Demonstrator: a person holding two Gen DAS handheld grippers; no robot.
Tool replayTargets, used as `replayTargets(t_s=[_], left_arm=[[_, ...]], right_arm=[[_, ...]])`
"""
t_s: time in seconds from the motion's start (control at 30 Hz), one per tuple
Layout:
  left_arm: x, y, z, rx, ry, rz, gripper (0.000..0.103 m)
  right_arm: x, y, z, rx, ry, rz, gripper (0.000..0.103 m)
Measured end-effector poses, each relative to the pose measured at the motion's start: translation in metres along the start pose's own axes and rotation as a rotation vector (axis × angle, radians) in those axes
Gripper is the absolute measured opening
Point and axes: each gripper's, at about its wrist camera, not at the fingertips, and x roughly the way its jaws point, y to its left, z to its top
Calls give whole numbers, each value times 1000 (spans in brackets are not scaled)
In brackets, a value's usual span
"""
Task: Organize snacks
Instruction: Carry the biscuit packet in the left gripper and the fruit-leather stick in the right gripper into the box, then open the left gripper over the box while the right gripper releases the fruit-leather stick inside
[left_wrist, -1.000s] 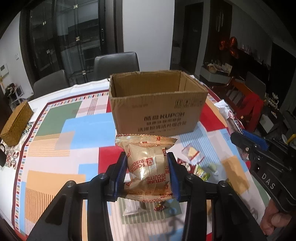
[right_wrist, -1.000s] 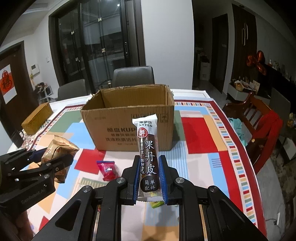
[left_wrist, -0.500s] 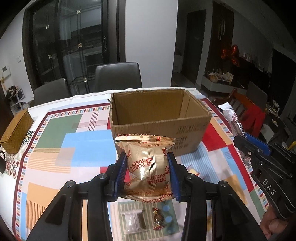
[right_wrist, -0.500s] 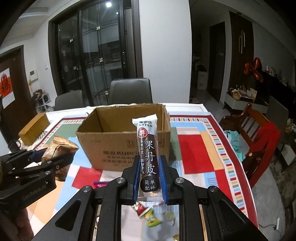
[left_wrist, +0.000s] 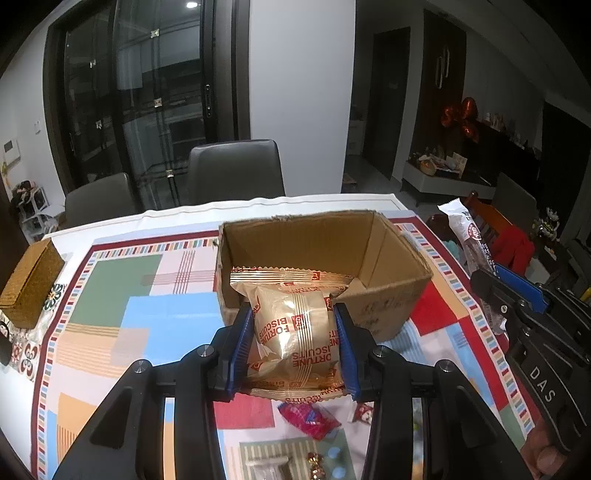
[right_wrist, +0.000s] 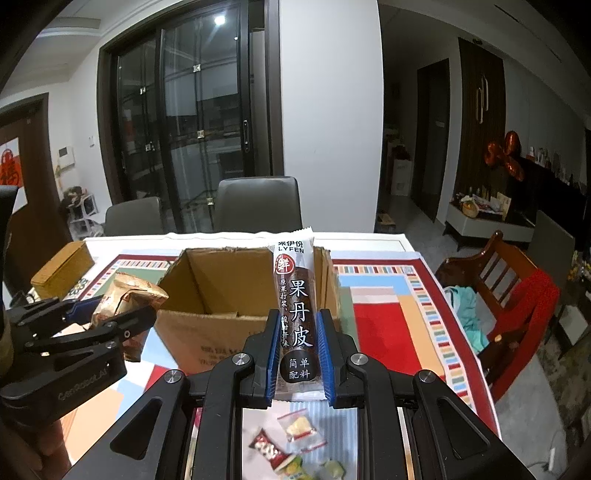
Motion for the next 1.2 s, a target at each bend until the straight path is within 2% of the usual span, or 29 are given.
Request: replayTargets(t_s=[0.53,1.2], left_arm=[[34,8,32,-3,-2,17,42],[82,29,56,-39,33,35,42]], right_arm=[[34,6,28,-5,9,-4,21],[106,8,50,-26,95,-24,21]])
